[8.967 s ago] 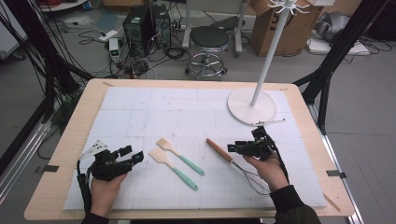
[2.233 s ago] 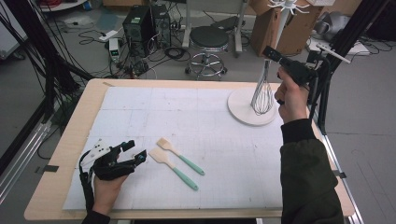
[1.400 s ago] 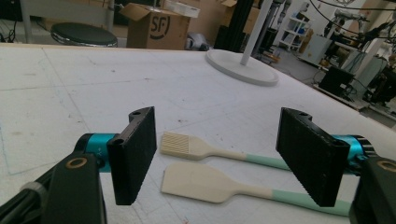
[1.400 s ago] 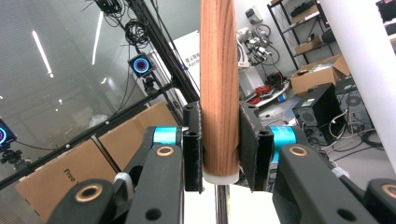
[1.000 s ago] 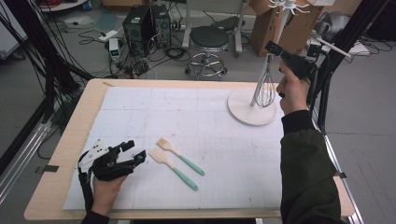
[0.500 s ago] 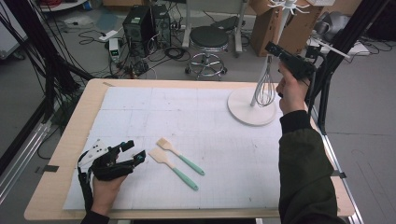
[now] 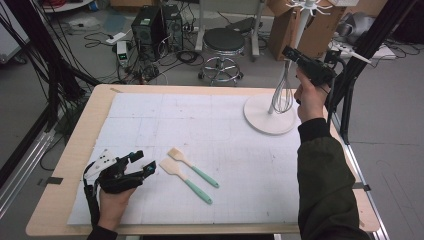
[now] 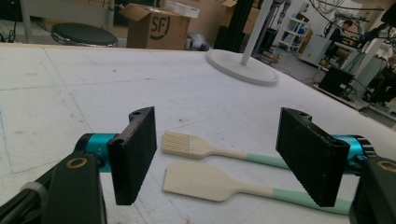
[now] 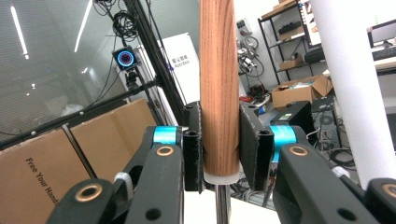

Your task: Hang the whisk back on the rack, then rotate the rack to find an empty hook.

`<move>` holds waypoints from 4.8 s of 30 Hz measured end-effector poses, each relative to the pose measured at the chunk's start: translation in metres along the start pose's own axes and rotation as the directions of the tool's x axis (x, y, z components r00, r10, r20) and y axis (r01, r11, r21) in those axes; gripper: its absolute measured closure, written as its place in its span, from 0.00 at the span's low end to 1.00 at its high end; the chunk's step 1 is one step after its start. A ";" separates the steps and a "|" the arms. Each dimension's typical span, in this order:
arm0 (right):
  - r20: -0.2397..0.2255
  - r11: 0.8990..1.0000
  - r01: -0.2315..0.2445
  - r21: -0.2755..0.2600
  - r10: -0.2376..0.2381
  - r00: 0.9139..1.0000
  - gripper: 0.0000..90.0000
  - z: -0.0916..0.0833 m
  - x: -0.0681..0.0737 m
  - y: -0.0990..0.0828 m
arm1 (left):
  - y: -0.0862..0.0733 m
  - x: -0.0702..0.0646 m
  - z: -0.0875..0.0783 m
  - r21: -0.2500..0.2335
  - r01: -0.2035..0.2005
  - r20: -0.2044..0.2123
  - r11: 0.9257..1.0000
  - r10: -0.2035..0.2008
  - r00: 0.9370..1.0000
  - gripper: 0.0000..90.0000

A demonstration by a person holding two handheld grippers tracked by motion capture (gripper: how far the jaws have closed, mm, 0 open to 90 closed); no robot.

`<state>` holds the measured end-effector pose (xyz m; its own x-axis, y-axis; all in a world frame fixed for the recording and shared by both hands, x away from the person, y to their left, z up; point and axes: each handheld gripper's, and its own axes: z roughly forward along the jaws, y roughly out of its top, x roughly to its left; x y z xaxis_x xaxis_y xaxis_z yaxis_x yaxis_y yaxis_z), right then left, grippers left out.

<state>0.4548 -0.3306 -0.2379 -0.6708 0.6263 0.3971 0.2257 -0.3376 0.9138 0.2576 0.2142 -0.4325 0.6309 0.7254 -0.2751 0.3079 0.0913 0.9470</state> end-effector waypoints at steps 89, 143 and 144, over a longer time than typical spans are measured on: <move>0.057 0.969 -0.030 -0.246 0.046 0.997 1.00 -0.036 -0.014 0.055 | -0.005 -0.006 0.002 0.037 -0.035 -0.061 0.999 0.037 0.997 0.33; 0.021 0.969 -0.026 -0.244 0.033 0.999 1.00 -0.001 -0.007 0.058 | -0.005 -0.003 0.002 0.044 -0.065 -0.053 0.997 0.067 0.996 0.33; 0.018 0.970 -0.028 -0.243 0.034 0.999 1.00 0.000 -0.006 0.058 | -0.005 -0.003 0.002 0.045 -0.064 -0.051 0.997 0.066 0.996 0.33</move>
<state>0.4721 -0.3541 -0.1878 -0.6500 0.6273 0.4290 0.0661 -0.5157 0.8542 0.2552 0.2100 -0.4369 0.6128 0.7638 -0.2027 0.2982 0.0140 0.9544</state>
